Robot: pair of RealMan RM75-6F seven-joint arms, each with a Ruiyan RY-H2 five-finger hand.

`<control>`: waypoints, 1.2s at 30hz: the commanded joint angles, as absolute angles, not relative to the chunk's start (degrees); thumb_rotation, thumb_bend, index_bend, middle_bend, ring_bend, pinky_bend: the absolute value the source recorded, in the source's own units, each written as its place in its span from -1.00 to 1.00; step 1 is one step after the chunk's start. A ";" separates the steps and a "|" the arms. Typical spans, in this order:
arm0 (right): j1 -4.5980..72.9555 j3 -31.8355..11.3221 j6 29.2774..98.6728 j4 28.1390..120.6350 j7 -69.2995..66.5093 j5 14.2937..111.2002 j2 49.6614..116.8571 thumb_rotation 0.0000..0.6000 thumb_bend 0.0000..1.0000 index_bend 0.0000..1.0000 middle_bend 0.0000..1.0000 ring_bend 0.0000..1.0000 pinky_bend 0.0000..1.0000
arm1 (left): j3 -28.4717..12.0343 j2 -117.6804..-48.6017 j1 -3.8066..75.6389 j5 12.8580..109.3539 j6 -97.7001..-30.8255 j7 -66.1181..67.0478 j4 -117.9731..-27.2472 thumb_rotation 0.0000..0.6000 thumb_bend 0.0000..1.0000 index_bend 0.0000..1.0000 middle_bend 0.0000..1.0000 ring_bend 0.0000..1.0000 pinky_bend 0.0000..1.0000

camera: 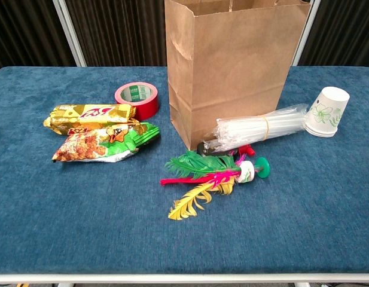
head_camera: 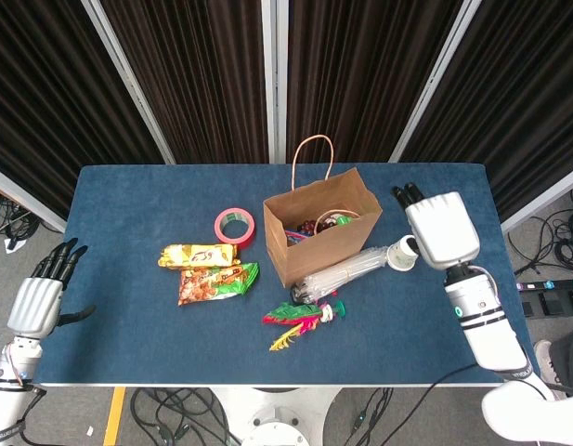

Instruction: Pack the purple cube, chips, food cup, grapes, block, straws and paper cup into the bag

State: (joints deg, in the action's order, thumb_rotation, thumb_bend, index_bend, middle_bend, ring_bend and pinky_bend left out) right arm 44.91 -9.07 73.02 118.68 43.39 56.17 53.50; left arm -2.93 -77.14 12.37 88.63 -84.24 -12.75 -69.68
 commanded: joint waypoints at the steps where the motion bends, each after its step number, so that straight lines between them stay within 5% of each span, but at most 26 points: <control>1: 41.85 -4.35 69.02 116.53 41.84 58.78 54.77 1.00 -1.00 -0.42 -0.32 0.66 0.76 | -2.87 -77.11 12.35 88.78 -84.38 -12.62 -69.75 1.00 -0.83 -0.77 -0.83 -0.93 -0.61; 9: 40.74 0.62 63.17 107.68 42.82 60.92 64.01 1.00 -1.00 -0.40 -0.32 0.66 0.76 | -2.76 -76.82 12.38 88.94 -84.42 -11.85 -70.36 1.00 -0.83 -0.77 -0.82 -0.93 -0.61; 22: 44.06 -0.66 55.29 94.71 42.15 57.42 77.43 1.00 -1.00 -0.43 -0.46 0.66 0.76 | -2.58 -77.40 12.23 88.80 -84.35 -11.53 -69.23 1.00 -0.83 -0.77 -0.82 -0.93 -0.61; 36: 45.31 -2.59 53.80 88.82 38.69 59.07 82.49 1.00 -1.00 -0.47 -0.56 0.66 0.76 | -2.39 -78.22 12.22 89.18 -84.64 -12.52 -67.08 1.00 -0.83 -0.77 -0.82 -0.93 -0.61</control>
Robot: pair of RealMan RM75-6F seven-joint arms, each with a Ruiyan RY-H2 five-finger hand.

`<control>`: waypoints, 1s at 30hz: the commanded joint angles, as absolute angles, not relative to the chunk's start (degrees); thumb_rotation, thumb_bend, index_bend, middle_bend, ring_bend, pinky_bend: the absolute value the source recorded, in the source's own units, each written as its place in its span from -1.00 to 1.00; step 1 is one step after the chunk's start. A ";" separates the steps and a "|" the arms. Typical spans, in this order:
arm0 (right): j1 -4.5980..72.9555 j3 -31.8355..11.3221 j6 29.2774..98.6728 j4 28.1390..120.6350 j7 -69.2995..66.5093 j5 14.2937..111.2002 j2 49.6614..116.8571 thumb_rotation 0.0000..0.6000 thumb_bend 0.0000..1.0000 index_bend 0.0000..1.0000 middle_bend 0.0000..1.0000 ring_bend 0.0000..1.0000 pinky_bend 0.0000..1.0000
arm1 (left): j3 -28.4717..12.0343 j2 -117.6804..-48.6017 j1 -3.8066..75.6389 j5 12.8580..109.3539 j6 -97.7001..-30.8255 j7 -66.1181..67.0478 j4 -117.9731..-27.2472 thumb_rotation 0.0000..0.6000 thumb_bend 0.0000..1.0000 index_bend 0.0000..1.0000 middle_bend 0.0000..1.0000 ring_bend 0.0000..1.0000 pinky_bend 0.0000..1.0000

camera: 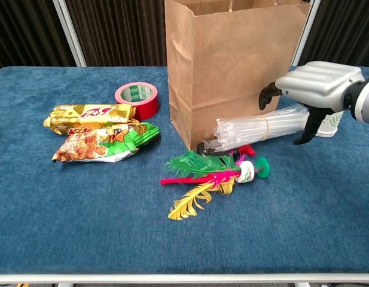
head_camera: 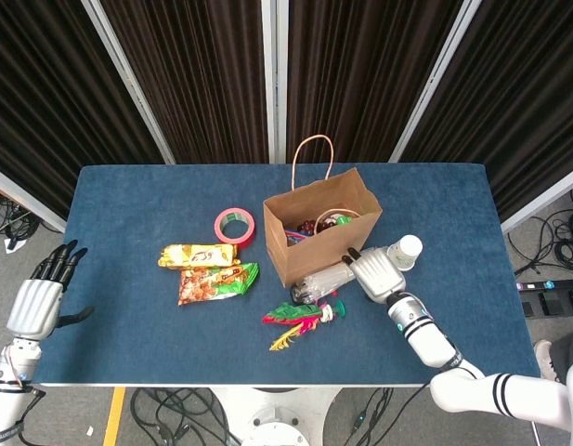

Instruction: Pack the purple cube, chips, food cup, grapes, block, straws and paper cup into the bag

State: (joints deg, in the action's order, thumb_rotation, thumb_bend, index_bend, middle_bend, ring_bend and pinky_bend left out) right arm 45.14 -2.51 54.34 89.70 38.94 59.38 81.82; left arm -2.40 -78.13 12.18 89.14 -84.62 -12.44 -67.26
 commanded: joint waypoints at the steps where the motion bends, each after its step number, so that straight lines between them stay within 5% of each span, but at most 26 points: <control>1: 45.39 -2.64 53.52 88.24 38.50 58.89 82.93 1.00 -1.00 -0.47 -0.56 0.66 0.76 | -2.39 -78.29 12.20 89.16 -84.65 -12.57 -66.92 1.00 -0.83 -0.77 -0.82 -0.93 -0.61; 17: 45.01 -2.74 54.30 80.81 37.64 59.51 88.95 1.00 -1.00 -0.47 -0.45 0.66 0.76 | -2.30 -78.73 12.19 89.29 -84.85 -12.39 -66.07 1.00 -0.83 -0.77 -0.82 -0.93 -0.61; 30: 43.09 -3.34 57.38 73.04 35.41 63.18 94.42 1.00 -0.96 0.09 -0.05 0.71 0.76 | -2.30 -78.67 11.98 89.01 -84.86 -12.59 -65.75 1.00 -0.83 -0.77 -0.83 -0.93 -0.61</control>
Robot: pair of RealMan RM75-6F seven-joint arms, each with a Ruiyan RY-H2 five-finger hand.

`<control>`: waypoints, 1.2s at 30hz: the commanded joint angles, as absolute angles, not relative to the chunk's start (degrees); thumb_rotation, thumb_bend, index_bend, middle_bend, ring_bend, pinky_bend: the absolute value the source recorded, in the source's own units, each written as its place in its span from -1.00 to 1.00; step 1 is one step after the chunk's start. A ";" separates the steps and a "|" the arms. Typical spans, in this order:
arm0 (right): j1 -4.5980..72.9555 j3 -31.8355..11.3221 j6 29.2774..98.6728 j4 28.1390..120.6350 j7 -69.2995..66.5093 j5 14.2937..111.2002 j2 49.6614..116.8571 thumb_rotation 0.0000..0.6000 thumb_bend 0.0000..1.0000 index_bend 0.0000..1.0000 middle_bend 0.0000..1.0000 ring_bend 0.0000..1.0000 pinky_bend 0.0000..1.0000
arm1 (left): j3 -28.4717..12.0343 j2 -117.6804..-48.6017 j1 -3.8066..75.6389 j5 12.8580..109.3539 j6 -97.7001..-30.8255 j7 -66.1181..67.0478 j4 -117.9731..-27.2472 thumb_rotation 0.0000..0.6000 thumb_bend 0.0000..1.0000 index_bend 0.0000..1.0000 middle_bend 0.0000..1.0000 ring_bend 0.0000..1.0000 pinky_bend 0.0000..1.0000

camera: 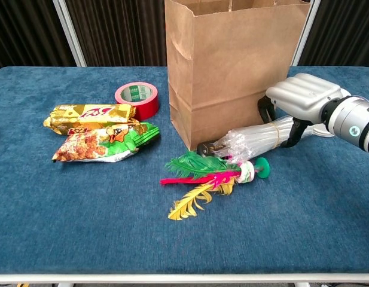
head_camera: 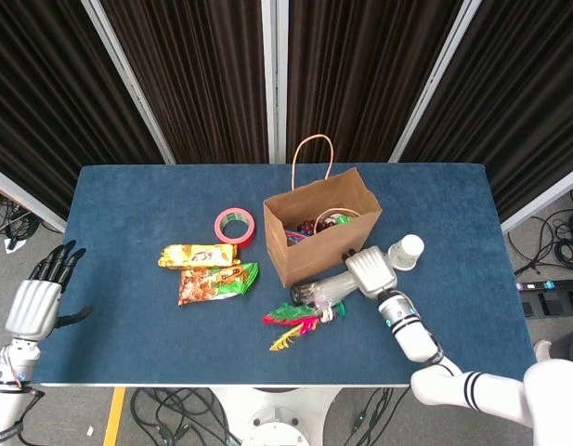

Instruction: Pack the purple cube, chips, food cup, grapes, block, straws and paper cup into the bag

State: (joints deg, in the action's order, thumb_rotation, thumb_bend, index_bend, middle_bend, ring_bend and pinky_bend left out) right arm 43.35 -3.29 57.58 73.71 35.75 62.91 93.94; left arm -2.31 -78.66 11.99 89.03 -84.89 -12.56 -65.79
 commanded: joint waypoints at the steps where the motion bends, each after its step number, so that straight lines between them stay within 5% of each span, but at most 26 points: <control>1: 43.01 -3.31 57.15 72.69 35.35 63.27 94.59 1.00 -0.95 0.12 -0.04 0.71 0.76 | -2.29 -78.70 11.97 89.01 -84.85 -12.61 -65.69 1.00 -0.83 -0.77 -0.83 -0.93 -0.61; 18: 40.58 -4.00 62.43 78.71 35.02 69.28 90.40 1.00 -0.86 0.39 0.19 0.72 0.76 | -2.46 -78.49 11.97 89.01 -85.08 -13.40 -66.08 1.00 -0.83 -0.77 -0.82 -0.93 -0.61; 36: 31.05 -6.31 83.28 116.79 41.46 84.98 62.68 1.00 -0.84 0.42 0.23 0.72 0.76 | -2.25 -77.74 12.26 89.55 -84.91 -12.63 -68.03 1.00 -0.83 -0.77 -0.83 -0.93 -0.61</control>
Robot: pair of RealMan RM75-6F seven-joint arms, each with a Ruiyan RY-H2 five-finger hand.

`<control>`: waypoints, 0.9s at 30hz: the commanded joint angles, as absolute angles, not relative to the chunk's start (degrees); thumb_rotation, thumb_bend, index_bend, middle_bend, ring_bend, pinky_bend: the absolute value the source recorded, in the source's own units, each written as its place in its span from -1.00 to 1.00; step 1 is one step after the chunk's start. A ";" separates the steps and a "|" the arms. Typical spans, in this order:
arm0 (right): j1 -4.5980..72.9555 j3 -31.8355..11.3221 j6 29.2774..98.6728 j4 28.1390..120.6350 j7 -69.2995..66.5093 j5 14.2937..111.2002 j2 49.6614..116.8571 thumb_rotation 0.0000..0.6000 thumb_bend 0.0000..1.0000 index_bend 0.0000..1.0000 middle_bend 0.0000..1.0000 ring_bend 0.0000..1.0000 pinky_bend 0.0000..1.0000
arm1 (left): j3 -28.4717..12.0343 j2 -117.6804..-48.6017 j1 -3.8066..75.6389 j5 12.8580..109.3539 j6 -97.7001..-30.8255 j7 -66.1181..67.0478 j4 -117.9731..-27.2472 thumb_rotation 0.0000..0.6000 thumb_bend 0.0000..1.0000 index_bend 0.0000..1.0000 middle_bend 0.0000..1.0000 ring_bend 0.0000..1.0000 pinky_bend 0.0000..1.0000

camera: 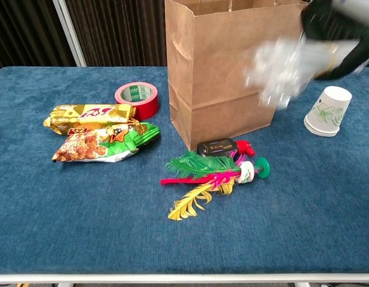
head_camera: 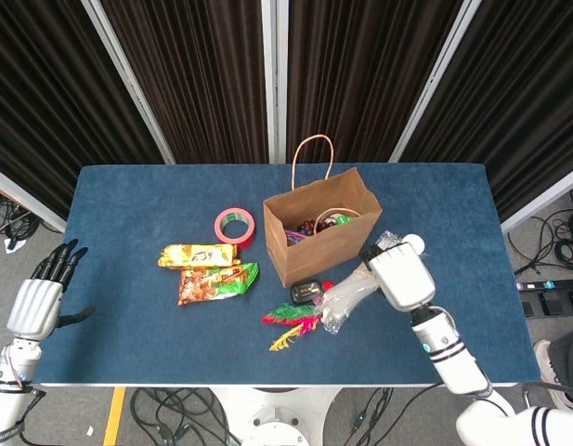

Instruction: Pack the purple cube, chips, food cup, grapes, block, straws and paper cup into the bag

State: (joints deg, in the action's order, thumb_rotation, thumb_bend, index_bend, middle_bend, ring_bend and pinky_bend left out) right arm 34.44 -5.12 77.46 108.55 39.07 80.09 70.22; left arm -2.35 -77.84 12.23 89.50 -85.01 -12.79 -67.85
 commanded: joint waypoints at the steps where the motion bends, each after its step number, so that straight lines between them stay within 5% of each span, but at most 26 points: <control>1: 30.58 -7.00 84.32 118.83 41.96 85.89 60.85 1.00 -0.84 0.42 0.23 0.72 0.76 | -2.19 -77.67 12.29 89.66 -84.91 -12.50 -68.22 1.00 -0.83 -0.77 -0.83 -0.93 -0.61; 12: 37.87 -21.78 81.48 125.48 45.49 74.67 55.41 1.00 -0.84 0.44 0.25 0.72 0.76 | -2.10 -77.42 12.35 89.81 -84.92 -11.80 -69.24 1.00 -0.83 -0.77 -0.82 -0.93 -0.61; 19: 50.47 -29.46 76.39 119.05 52.85 59.55 62.78 1.00 -0.84 0.44 0.25 0.72 0.76 | -2.12 -77.50 12.40 89.60 -84.60 -11.92 -69.10 1.00 -0.83 -0.77 -0.83 -0.93 -0.61; 27: 61.92 -29.42 75.38 107.49 61.13 49.20 74.95 1.00 -0.84 0.44 0.24 0.72 0.76 | -2.11 -77.42 12.29 89.51 -84.67 -12.28 -68.80 1.00 -0.83 -0.77 -0.83 -0.93 -0.61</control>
